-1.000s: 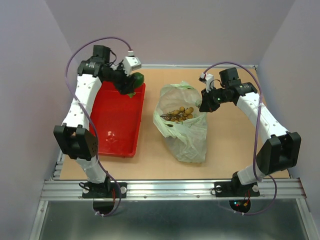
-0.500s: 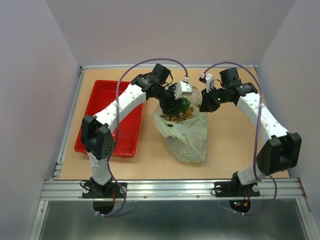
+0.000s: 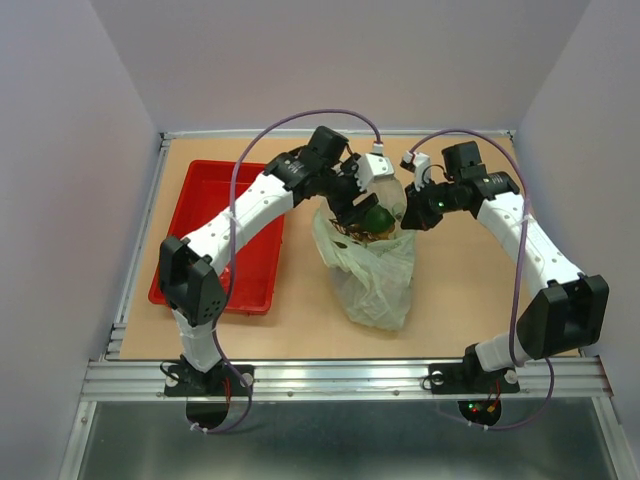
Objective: Place the fake fruits into the plastic bag and tie a complex knot
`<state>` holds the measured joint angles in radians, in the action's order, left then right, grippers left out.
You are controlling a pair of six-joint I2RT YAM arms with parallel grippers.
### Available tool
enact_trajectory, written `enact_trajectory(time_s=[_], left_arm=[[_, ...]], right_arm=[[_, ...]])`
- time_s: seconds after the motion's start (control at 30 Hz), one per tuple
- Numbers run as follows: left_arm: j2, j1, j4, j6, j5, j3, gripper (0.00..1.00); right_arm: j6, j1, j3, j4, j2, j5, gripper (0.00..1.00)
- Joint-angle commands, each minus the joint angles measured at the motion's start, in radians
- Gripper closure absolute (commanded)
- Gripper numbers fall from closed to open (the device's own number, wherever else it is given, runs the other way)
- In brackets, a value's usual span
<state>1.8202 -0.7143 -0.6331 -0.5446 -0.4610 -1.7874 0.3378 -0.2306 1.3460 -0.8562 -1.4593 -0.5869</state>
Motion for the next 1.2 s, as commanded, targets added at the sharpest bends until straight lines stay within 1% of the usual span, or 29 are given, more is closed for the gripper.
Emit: enact_trajectory(time_s=[0.0, 0.03, 0.07, 0.13, 0.17, 0.23, 0.3, 0.47, 0.6, 0.77, 0.9, 1.0, 1.07, 1.1, 1.17], left_arm=[[-0.133, 0.039, -0.028, 0.047, -0.053, -0.04, 0.18], [-0.143, 0.059, -0.034, 0.061, -0.092, -0.04, 0.18], [-0.156, 0.114, -0.039, 0.074, -0.119, -0.029, 0.18], [-0.185, 0.171, -0.048, 0.106, -0.146, -0.014, 0.17], [-0.199, 0.223, -0.051, 0.11, -0.177, 0.008, 0.17], [-0.208, 0.269, -0.065, 0.118, -0.197, 0.037, 0.17], [-0.211, 0.309, -0.079, 0.109, -0.249, 0.083, 0.17], [-0.222, 0.317, -0.051, 0.048, -0.339, 0.192, 0.17], [-0.207, 0.317, -0.039, 0.025, -0.386, 0.229, 0.17], [-0.187, 0.317, -0.001, 0.023, -0.412, 0.269, 0.17], [-0.17, 0.314, 0.084, 0.064, -0.387, 0.319, 0.18], [-0.145, 0.312, 0.108, 0.074, -0.384, 0.326, 0.25], [-0.134, 0.312, 0.108, 0.075, -0.39, 0.321, 0.34], [-0.13, 0.314, 0.092, 0.065, -0.399, 0.307, 0.49], [-0.139, 0.312, 0.089, 0.063, -0.422, 0.29, 0.62]], right_arm=[[0.017, -0.007, -0.013, 0.023, 0.028, -0.01, 1.0], [0.018, -0.007, -0.015, 0.023, 0.028, -0.008, 0.99], [0.02, -0.007, -0.016, 0.023, 0.028, -0.008, 1.0], [0.023, -0.007, -0.019, 0.025, 0.03, -0.008, 0.99], [0.024, -0.006, -0.021, 0.025, 0.03, -0.01, 1.0], [0.026, -0.006, -0.022, 0.025, 0.03, -0.01, 1.0], [0.027, -0.007, -0.024, 0.025, 0.03, -0.01, 1.0], [0.03, -0.007, -0.019, 0.025, 0.025, -0.013, 0.99], [0.026, -0.007, -0.007, 0.025, 0.02, -0.014, 0.99], [0.018, -0.006, -0.008, 0.025, 0.031, -0.008, 0.99], [0.014, -0.007, -0.019, 0.023, 0.037, -0.01, 0.99], [0.006, -0.006, -0.024, 0.025, 0.04, -0.004, 1.0], [0.003, -0.007, -0.024, 0.025, 0.043, 0.002, 1.0], [0.003, -0.007, -0.027, 0.025, 0.048, 0.002, 1.0], [0.001, -0.006, -0.033, 0.026, 0.053, 0.009, 0.99]])
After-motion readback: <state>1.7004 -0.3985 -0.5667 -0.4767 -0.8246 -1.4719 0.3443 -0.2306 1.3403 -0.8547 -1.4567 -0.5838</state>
